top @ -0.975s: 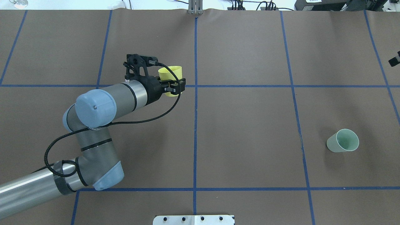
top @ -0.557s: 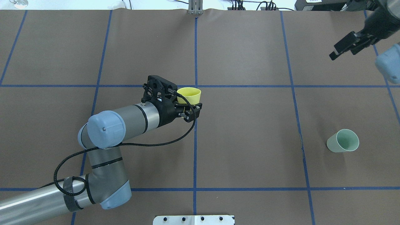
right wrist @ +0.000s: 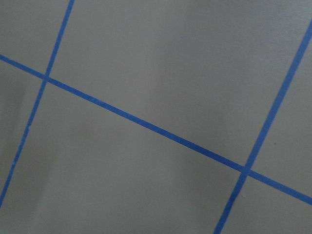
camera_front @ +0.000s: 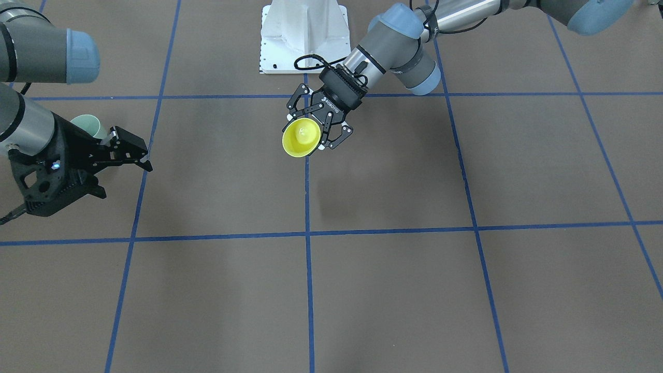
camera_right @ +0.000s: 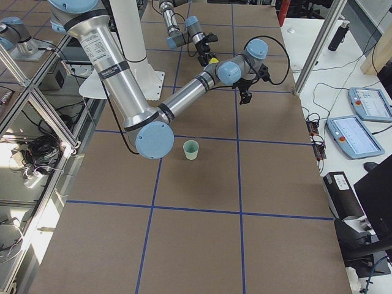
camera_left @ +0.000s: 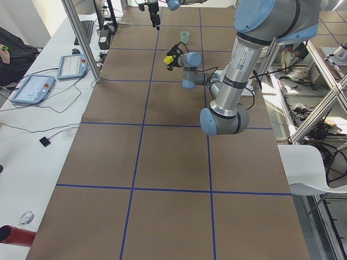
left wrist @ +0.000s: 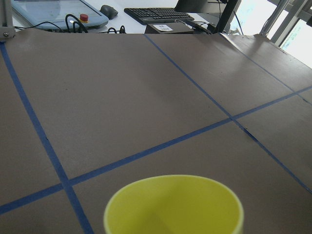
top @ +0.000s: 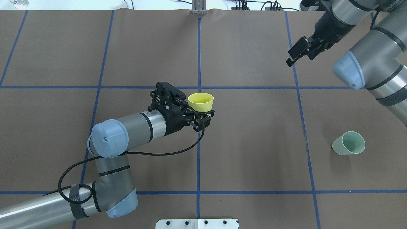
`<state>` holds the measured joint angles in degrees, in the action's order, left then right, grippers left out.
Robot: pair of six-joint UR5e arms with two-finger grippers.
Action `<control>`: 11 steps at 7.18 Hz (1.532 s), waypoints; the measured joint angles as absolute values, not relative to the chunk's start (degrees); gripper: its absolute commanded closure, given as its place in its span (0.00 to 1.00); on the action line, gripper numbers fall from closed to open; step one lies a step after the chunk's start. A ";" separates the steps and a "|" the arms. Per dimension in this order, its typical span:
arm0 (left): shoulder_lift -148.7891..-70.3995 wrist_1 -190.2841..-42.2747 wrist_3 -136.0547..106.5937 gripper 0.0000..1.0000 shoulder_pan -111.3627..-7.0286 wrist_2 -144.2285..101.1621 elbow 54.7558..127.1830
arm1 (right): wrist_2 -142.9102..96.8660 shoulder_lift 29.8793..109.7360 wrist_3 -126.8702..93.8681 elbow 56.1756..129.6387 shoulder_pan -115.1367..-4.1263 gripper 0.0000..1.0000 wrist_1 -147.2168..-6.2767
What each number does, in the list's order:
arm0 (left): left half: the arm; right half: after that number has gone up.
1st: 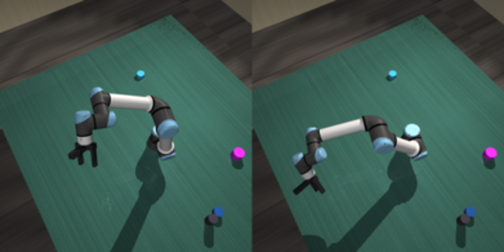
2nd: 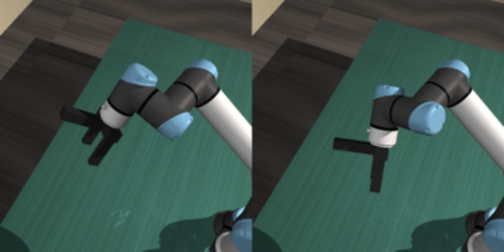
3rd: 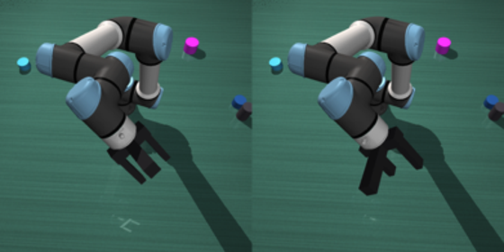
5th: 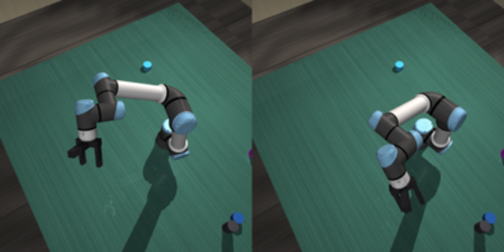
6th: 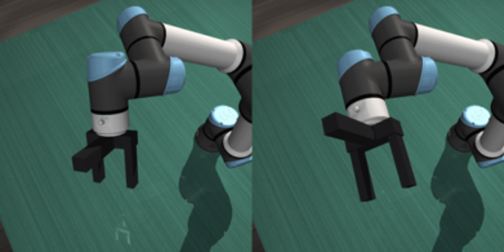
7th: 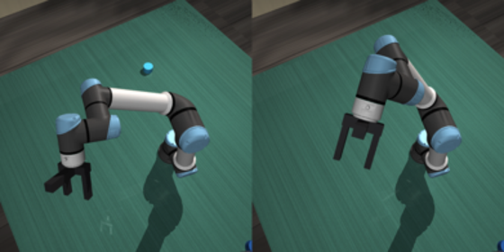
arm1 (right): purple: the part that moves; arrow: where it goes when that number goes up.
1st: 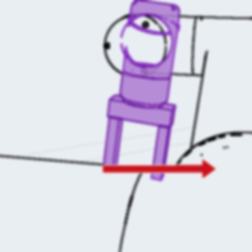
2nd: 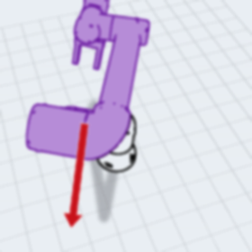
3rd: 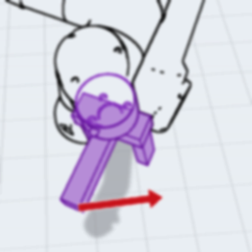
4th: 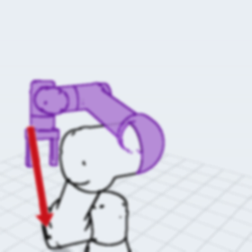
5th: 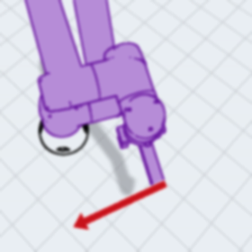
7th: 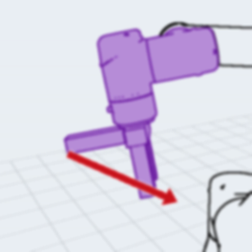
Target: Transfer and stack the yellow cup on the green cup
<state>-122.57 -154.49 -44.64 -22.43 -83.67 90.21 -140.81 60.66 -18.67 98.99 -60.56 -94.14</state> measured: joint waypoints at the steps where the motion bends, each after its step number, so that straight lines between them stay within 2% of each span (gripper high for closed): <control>1: -122.50 -157.01 -40.41 1.00 -22.61 -85.21 90.21 | -140.80 60.38 -21.73 98.87 -59.24 0.01 -91.20; 4: -120.81 -158.96 -35.72 1.00 -24.85 -92.99 89.93 | -140.80 60.57 -30.42 98.80 -56.65 0.01 -83.70; 8: -120.02 -159.25 -33.92 1.00 -27.65 -101.13 87.66 | -140.78 59.82 -31.58 98.93 -54.42 0.01 -82.89; 9: -120.16 -159.26 -33.61 0.93 -27.82 -101.54 87.63 | -140.74 58.97 -32.37 98.66 -53.78 0.01 -82.88; 10: -120.32 -159.22 -33.44 0.82 -27.90 -101.65 87.65 | -140.71 57.59 -33.69 97.93 -53.23 0.01 -82.88; 11: -120.43 -159.10 -33.31 0.82 -27.95 -101.68 87.62 | -140.66 56.08 -34.69 96.95 -52.85 0.01 -82.88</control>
<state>-120.43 -159.10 -33.31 -27.95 -101.68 87.62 -140.66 56.08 -34.69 96.95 -52.85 -82.88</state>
